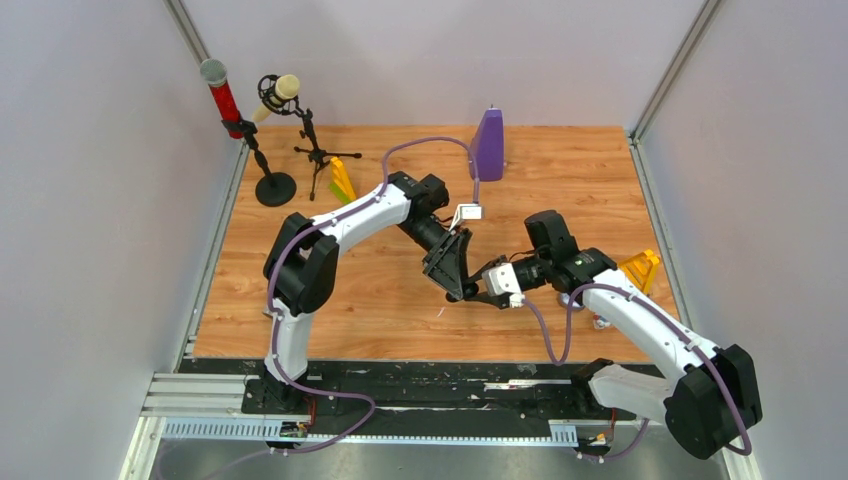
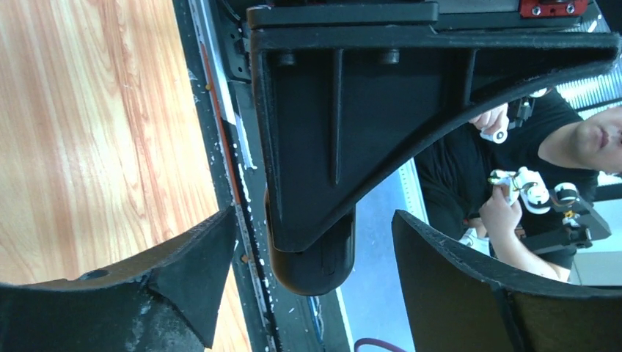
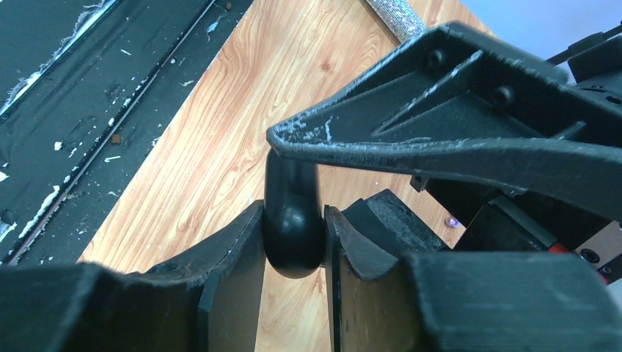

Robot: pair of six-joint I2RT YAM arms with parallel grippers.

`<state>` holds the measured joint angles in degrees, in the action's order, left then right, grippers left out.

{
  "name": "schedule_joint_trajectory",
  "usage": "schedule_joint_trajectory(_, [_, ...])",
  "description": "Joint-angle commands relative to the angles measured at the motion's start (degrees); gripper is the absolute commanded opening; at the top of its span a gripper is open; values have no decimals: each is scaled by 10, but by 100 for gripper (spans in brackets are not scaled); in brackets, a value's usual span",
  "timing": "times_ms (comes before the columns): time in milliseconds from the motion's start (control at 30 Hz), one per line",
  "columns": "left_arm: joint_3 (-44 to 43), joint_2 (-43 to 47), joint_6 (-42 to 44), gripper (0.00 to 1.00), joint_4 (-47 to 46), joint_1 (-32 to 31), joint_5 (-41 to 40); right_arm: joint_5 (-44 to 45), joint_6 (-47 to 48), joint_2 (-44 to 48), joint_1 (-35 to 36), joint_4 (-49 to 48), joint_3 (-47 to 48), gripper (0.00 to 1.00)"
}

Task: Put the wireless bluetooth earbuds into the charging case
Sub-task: Place the charging case at the center of the board.

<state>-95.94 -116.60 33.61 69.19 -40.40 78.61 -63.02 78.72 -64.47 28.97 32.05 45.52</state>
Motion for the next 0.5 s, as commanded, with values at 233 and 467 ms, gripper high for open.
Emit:
schedule_joint_trajectory(233, [-35,32,1,100,5,55,-28,-23,-58,-16,-15,4,45,17])
schedule_joint_trajectory(467, [-21,129,-124,100,-130,160,-167,-102,-170,-69,-144,-15,75,15])
